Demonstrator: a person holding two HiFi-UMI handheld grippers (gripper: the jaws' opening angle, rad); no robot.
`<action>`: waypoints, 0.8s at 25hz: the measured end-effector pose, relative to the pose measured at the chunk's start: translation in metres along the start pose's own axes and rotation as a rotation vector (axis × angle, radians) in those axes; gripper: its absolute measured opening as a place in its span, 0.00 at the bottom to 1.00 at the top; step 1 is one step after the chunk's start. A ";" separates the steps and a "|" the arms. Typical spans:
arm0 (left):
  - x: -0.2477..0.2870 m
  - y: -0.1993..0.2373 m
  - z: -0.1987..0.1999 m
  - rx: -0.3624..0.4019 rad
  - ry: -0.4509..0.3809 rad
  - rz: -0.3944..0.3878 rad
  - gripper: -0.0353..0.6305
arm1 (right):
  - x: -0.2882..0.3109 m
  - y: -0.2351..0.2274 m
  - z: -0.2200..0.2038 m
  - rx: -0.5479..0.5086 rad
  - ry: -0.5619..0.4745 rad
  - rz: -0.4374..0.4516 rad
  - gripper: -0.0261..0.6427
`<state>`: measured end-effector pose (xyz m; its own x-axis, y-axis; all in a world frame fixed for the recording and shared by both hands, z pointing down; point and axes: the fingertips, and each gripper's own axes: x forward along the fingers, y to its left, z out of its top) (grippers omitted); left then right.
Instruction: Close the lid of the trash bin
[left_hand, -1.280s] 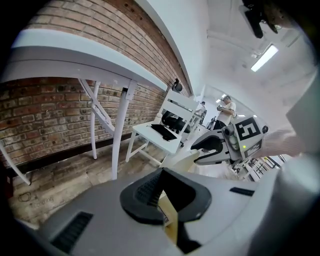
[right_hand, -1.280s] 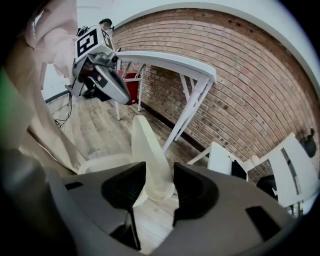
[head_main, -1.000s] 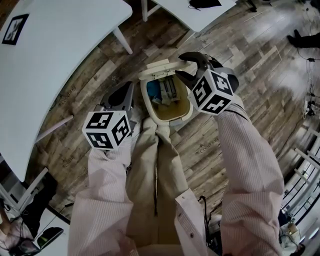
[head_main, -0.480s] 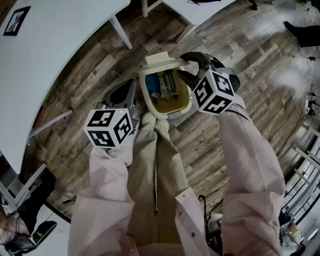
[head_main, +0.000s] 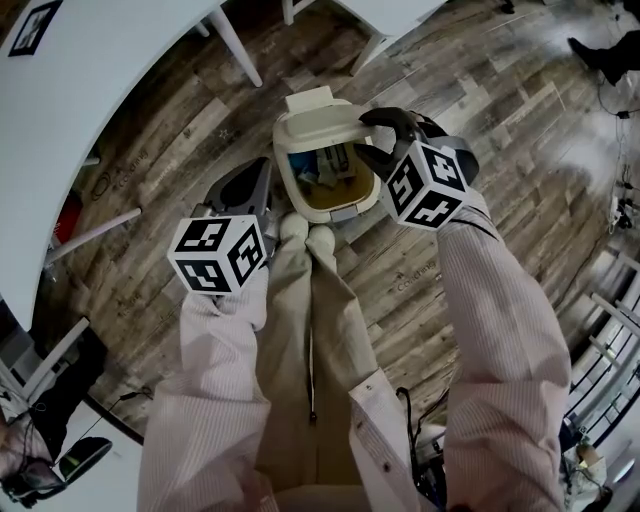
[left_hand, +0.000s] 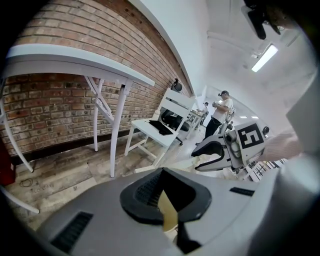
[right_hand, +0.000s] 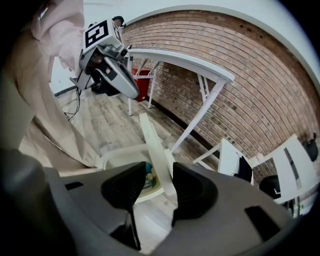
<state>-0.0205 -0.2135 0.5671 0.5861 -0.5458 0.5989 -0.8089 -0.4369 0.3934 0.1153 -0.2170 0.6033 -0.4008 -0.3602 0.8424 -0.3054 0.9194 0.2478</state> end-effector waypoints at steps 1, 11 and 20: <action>-0.002 0.000 -0.003 -0.003 -0.001 0.002 0.04 | 0.000 0.005 -0.002 -0.001 0.003 0.007 0.29; -0.014 -0.007 -0.022 -0.026 -0.005 0.020 0.04 | 0.003 0.050 -0.019 0.004 0.031 0.072 0.29; -0.018 -0.009 -0.043 -0.047 0.008 0.030 0.04 | 0.011 0.085 -0.035 0.036 0.048 0.135 0.29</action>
<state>-0.0258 -0.1684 0.5827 0.5609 -0.5527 0.6164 -0.8278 -0.3861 0.4071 0.1153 -0.1376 0.6504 -0.3989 -0.2250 0.8889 -0.2830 0.9523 0.1141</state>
